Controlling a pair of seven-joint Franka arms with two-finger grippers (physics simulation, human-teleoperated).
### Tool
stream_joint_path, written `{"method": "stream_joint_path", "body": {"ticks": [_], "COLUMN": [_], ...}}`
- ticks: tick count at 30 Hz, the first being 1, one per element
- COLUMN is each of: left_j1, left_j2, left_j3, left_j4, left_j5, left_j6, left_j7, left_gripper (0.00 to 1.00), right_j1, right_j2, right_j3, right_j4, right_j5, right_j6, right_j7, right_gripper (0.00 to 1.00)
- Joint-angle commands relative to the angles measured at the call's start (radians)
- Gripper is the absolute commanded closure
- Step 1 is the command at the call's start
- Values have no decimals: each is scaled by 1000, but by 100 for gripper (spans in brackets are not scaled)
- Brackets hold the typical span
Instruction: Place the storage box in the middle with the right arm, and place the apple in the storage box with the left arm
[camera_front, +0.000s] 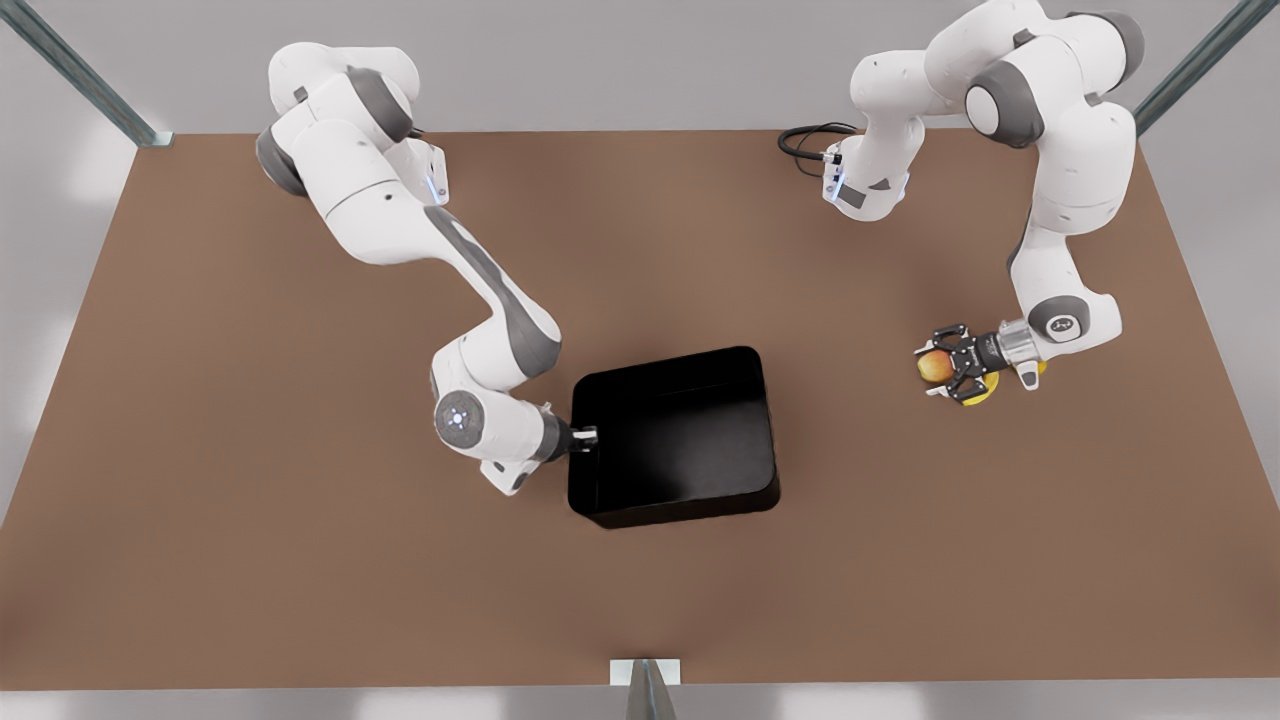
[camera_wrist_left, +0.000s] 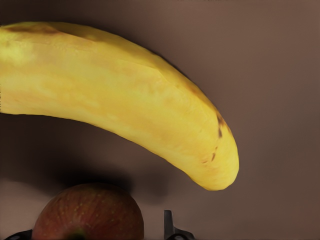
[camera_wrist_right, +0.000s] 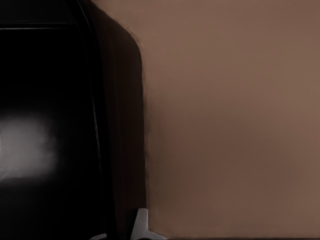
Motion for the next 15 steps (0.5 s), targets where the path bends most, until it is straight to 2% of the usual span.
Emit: {"method": "stream_joint_path", "body": {"ticks": [1, 2, 3, 4, 6, 9, 11, 13, 14, 15], "left_j1": [0, 0, 0, 0, 0, 0, 0, 0, 0, 0], "left_j2": [0, -1, -1, -3, -4, -34, -86, -135, -139, -146], "left_j3": [0, 0, 0, 2, 3, 5, 2, -54, -80, -127], "left_j4": [0, 0, 0, 2, 5, 28, 58, 101, 132, 173], "left_j5": [-5, -3, -3, -3, -2, 10, 81, 171, 190, 230], "left_j6": [-2, -3, -3, -9, -20, -51, -95, -97, -95, -86], "left_j7": [-1, -1, -2, -2, -5, -45, -102, -145, -151, -183], "left_gripper": [12, 38, 55, 60, 62, 62, 62, 62, 62, 62], "right_j1": [1, 5, 5, 5, 4, -28, -177, -353, -380, -369], "right_j2": [-2, -2, 0, 3, 4, -5, -19, -91, -186, -258], "right_j3": [0, 2, 4, 13, 13, 13, 88, 192, 172, 175], "right_j4": [0, 9, 23, 25, 25, 49, 150, 161, 161, 203], "right_j5": [4, 7, 7, 7, 7, 10, 70, 82, -39, -327], "right_j6": [0, 0, -2, -2, -4, -30, -201, -344, -531, -766], "right_j7": [1, 35, 23, 20, 14, -18, -60, -98, -191, -206], "right_gripper": [79, 47, 0, 0, 0, 0, 0, 0, 0, 0]}}
